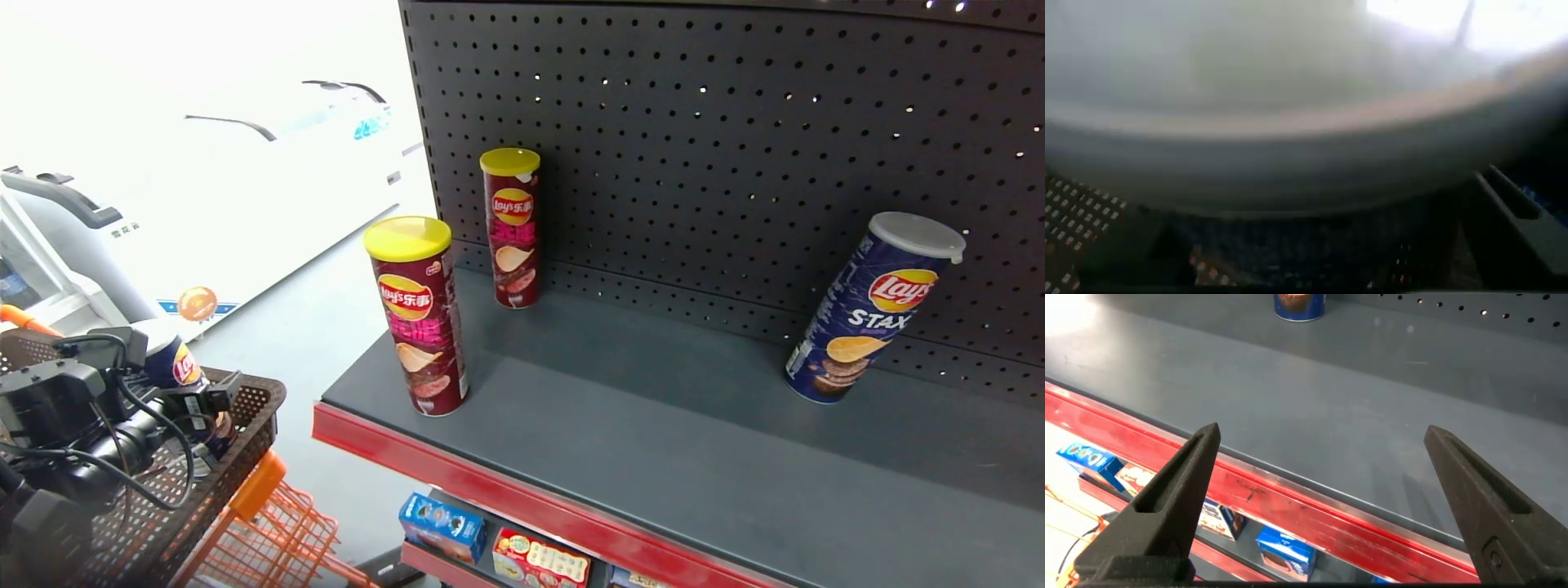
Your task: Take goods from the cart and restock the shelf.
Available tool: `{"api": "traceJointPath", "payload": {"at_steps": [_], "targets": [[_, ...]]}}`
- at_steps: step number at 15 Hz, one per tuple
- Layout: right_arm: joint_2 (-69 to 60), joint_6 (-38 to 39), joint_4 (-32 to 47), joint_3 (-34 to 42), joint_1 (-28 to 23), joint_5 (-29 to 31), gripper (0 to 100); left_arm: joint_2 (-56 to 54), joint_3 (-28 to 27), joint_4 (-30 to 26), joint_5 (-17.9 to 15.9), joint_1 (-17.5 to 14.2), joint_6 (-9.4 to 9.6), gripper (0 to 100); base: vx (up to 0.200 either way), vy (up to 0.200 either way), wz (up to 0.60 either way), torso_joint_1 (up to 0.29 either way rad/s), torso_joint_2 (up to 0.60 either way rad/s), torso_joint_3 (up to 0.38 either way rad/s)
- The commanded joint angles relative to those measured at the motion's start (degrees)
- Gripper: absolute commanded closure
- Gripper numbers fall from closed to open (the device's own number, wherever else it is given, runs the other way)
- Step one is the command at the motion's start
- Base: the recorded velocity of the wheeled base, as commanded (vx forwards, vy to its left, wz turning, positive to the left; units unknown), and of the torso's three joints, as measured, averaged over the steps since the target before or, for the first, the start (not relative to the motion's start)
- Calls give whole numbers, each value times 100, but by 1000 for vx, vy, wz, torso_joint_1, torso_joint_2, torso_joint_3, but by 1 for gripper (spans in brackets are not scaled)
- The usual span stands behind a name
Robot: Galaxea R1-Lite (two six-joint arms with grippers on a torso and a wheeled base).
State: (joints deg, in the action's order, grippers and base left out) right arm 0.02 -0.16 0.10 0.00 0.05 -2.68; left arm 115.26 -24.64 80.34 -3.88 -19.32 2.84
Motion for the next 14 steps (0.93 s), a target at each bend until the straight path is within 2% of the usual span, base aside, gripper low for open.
{"api": "traceJointPath", "payload": {"at_steps": [1,2,6,11,14], "targets": [[-2,-2,-1,0,4,-4,0,198,-147,35,1,-1,-3,0,0,0,0,0,0,0],[-2,-2,-1,0,4,-4,0,207,-217,44,1,-1,-3,100,0,0,0,0,0,0],[-2,-2,-1,0,4,-4,0,198,-305,35,-8,16,41,100,0,0,0,0,0,0],[6,-2,-1,0,4,-4,0,-382,-454,-115,-43,350,24,100,0,0,0,0,0,0],[6,-2,-1,0,4,-4,0,-971,-736,-862,-43,614,24,100,0,0,0,0,0,0]]}}
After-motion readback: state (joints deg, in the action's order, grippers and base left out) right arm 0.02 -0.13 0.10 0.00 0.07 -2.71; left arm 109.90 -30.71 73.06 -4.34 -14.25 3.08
